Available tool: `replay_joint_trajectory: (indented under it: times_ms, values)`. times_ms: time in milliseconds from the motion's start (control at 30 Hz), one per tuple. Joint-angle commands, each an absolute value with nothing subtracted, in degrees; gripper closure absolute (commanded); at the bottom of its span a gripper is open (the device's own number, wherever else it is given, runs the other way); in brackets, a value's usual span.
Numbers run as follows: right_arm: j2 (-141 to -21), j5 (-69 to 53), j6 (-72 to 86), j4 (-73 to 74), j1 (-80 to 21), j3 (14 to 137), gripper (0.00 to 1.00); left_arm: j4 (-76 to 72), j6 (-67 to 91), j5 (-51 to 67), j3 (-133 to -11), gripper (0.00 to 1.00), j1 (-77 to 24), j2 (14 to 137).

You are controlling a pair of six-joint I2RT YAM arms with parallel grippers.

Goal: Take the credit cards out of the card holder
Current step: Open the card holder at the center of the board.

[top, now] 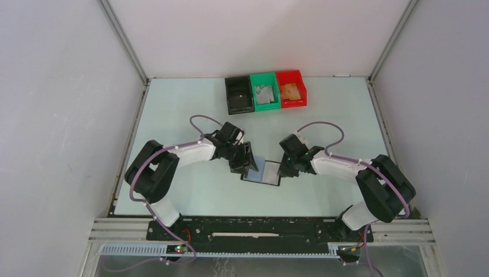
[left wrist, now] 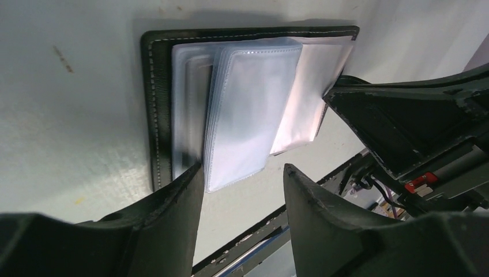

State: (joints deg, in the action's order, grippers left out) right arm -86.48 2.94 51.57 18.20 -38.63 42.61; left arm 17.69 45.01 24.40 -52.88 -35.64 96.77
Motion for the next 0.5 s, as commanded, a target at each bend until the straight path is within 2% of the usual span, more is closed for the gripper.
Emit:
replay_joint_trajectory:
  times_ms: [0, 267, 467]
  values:
    - [-89.7, 4.6, 52.3, 16.9, -38.5, 40.9, 0.78, 16.3, 44.4, 26.2, -56.6, 0.42, -36.6, 97.4]
    - [-90.5, 4.0, 52.3, 16.2, -38.4, 40.8, 0.78, 16.2, 41.1, 32.5, -60.5, 0.41, -37.9, 99.3]
    - [-85.6, 4.7, 53.1, 16.1, -37.8, 38.3, 0.78, 13.5, 42.9, 36.0, -64.4, 0.41, -40.7, 102.8]
